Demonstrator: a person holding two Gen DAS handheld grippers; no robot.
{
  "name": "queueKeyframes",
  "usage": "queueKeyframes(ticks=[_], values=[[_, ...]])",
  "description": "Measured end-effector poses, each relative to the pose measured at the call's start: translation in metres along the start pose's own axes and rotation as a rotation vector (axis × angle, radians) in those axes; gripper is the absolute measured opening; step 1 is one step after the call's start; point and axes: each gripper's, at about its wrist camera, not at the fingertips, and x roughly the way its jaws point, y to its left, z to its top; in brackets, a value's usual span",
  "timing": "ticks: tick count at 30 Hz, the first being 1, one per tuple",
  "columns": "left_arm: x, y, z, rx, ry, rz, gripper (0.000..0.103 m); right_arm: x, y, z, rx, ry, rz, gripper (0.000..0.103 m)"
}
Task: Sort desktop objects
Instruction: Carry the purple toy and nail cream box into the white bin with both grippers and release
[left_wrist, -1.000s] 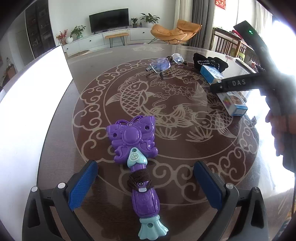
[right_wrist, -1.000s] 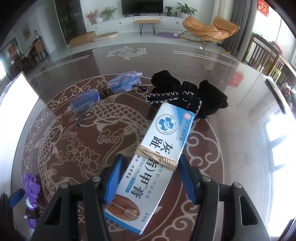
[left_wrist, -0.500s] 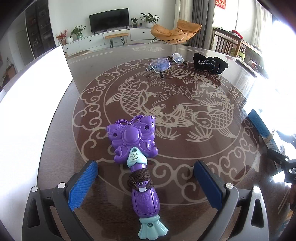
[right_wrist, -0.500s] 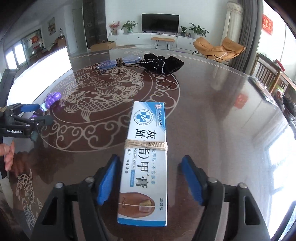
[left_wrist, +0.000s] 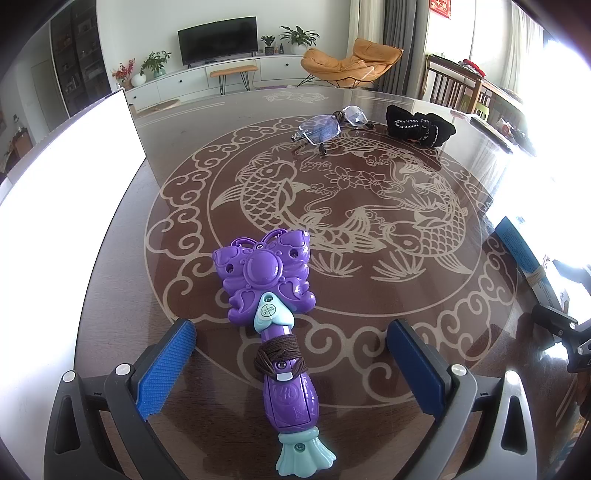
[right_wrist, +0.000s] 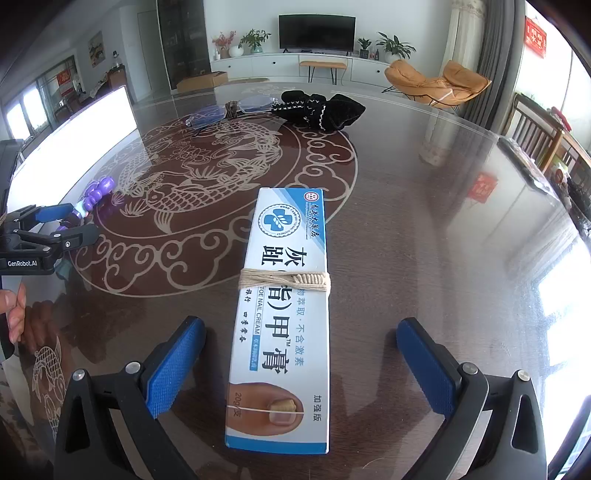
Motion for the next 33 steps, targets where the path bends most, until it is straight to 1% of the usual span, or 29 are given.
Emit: queueKeyframes(ticks=[7, 8, 9, 10, 11, 12, 14, 16, 17, 19, 20, 21, 22, 23, 24, 25, 27, 31, 33], values=[[0.0, 0.0, 0.0, 0.003, 0.003, -0.001, 0.103, 0.001, 0.0, 0.001, 0.0, -0.001, -0.005, 0.103], [0.001, 0.001, 0.002, 0.012, 0.019, -0.013, 0.103, 0.002, 0.001, 0.001, -0.001, 0.0, -0.005, 0.103], [0.001, 0.001, 0.005, 0.046, 0.058, -0.034, 0.103, 0.002, 0.0, 0.002, -0.005, 0.004, -0.001, 0.103], [0.003, 0.003, 0.009, 0.094, 0.114, -0.065, 0.103, 0.003, 0.0, 0.004, -0.013, 0.017, 0.002, 0.103], [0.004, 0.005, 0.013, 0.13, 0.166, -0.082, 0.103, 0.004, 0.0, 0.007, -0.021, 0.046, 0.009, 0.103], [0.005, 0.009, 0.014, 0.141, 0.213, -0.088, 0.103, 0.007, -0.001, 0.012, -0.032, 0.095, 0.018, 0.103], [0.006, 0.021, 0.018, 0.113, 0.271, -0.109, 0.103, 0.014, -0.001, 0.023, -0.064, 0.209, 0.037, 0.103], [0.004, 0.03, 0.022, 0.057, 0.279, -0.14, 0.103, 0.021, -0.001, 0.033, -0.093, 0.302, 0.049, 0.102], [0.003, 0.03, 0.023, 0.041, 0.272, -0.149, 0.103, 0.023, 0.0, 0.037, -0.102, 0.332, 0.054, 0.101], [0.003, 0.024, 0.025, 0.03, 0.249, -0.145, 0.103, 0.025, 0.002, 0.044, -0.119, 0.364, 0.06, 0.091], [0.006, 0.018, 0.024, 0.032, 0.247, -0.128, 0.103, 0.026, 0.003, 0.047, -0.125, 0.375, 0.061, 0.089], [0.008, 0.011, 0.023, 0.053, 0.234, -0.084, 0.1, 0.026, 0.003, 0.05, -0.126, 0.381, 0.06, 0.083], [0.009, 0.002, 0.021, 0.099, 0.213, -0.032, 0.091, 0.025, 0.003, 0.052, -0.124, 0.377, 0.059, 0.069], [0.005, -0.003, 0.021, 0.109, 0.175, -0.054, 0.079, 0.022, 0.003, 0.055, -0.124, 0.365, 0.059, 0.057], [0.003, -0.005, 0.022, 0.108, 0.157, -0.05, 0.058, 0.02, 0.001, 0.058, -0.114, 0.361, 0.062, 0.045], [0.0, -0.006, 0.023, 0.101, 0.148, -0.061, 0.042, 0.018, -0.003, 0.059, -0.086, 0.363, 0.069, 0.045], [-0.008, -0.004, 0.021, 0.074, 0.129, -0.108, 0.036, 0.009, -0.01, 0.06, -0.039, 0.34, 0.085, 0.044], [-0.039, 0.009, 0.008, 0.019, 0.039, -0.185, 0.036, -0.02, -0.018, 0.063, 0.024, 0.29, 0.129, 0.044], [-0.057, 0.021, 0.001, -0.016, -0.008, -0.205, 0.036, -0.032, -0.013, 0.067, 0.009, 0.273, 0.135, 0.044]])
